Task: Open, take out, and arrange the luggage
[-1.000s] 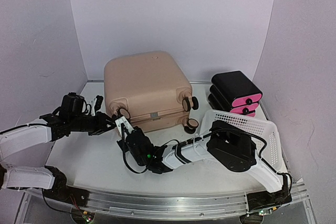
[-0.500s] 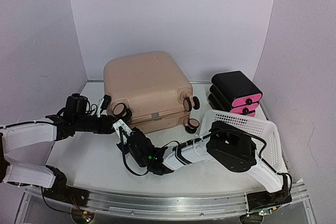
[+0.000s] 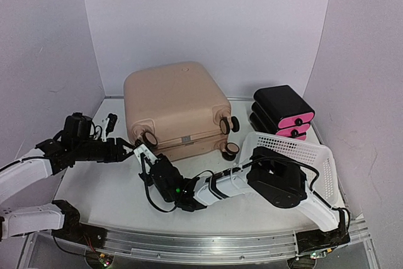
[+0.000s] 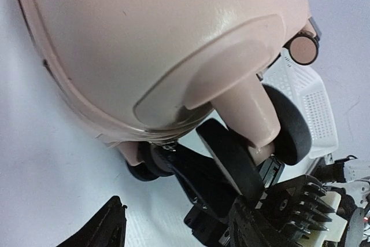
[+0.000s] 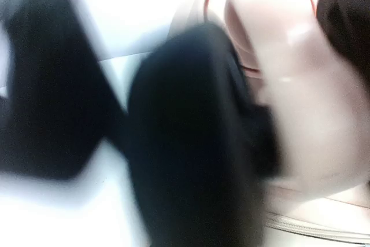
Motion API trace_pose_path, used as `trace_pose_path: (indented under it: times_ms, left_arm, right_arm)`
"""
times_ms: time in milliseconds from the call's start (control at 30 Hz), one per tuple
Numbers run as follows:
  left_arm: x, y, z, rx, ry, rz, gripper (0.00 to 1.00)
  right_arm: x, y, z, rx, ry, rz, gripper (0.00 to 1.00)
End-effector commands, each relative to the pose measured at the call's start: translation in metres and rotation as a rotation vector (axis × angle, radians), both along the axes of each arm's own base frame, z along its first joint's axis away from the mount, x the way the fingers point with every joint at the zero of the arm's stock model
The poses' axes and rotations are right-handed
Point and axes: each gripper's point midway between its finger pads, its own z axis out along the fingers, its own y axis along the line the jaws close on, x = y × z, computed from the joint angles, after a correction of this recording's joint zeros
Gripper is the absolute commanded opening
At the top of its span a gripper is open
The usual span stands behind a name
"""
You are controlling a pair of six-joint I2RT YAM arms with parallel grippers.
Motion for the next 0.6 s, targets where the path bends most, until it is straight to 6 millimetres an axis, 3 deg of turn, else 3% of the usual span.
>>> trace_pose_path:
  times_ms: [0, 100, 267, 400, 567]
  left_arm:
    - [0.012, 0.042, 0.027, 0.189, -0.017, 0.111, 0.62]
    - [0.026, 0.057, 0.044, 0.170, -0.034, 0.153, 0.66]
    - [0.073, 0.075, 0.084, 0.069, -0.088, 0.244, 0.76]
    - [0.110, 0.049, 0.112, -0.133, -0.168, 0.100, 0.77]
    - [0.135, 0.029, 0.113, -0.169, -0.166, 0.014, 0.78]
  right_arm:
    - [-0.041, 0.030, 0.068, 0.211, -0.052, 0.114, 0.00]
    - [-0.041, 0.027, 0.071, 0.211, -0.057, 0.115, 0.00]
    - [-0.042, 0.027, 0.070, 0.209, -0.054, 0.122, 0.00]
    - [-0.047, 0.032, 0.068, 0.220, -0.043, 0.156, 0.00]
    - [-0.056, 0.041, 0.066, 0.213, -0.042, 0.178, 0.00]
